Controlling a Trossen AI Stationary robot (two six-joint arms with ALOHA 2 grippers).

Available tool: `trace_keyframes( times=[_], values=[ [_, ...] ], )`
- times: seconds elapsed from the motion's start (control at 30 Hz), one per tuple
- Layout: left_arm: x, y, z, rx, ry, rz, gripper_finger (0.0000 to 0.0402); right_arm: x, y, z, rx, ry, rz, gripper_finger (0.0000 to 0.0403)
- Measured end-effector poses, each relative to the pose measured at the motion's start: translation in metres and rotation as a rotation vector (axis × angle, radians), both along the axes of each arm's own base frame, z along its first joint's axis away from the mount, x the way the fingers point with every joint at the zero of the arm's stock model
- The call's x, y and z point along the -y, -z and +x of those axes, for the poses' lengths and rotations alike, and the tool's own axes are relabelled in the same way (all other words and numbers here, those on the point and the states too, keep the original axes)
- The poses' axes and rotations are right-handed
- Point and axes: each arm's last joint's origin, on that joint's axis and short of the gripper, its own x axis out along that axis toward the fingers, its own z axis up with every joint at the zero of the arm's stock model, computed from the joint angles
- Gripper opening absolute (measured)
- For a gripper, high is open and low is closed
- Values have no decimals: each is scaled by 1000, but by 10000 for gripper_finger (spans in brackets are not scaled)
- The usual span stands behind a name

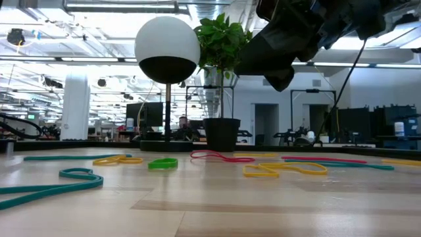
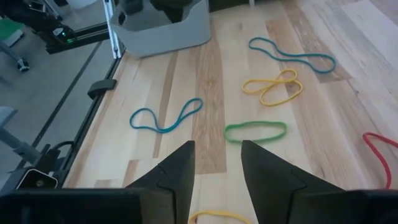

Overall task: Pick and place items into bin
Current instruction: Put the right green rubber band into the gray bin, then put the green rubber band into the gray bin

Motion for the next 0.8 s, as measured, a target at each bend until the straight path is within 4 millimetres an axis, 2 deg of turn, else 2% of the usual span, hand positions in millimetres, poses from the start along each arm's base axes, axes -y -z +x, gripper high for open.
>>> trace_keyframes(
  times=[0.13,0.3,0.6,0.8],
  values=[
    [-1,7,1,-71,-7,28,0,0,0,0,0,0,0,124],
    [-1,-1,3,-77,-17,63,8,0,0,0,2,0,1,124],
    [16,-28,16,-34,33,-36,57,0,0,0,1,-1,1,124],
    [22,-58,30,42,31,-15,62,0,0,0,1,-1,1,124]
  ],
)
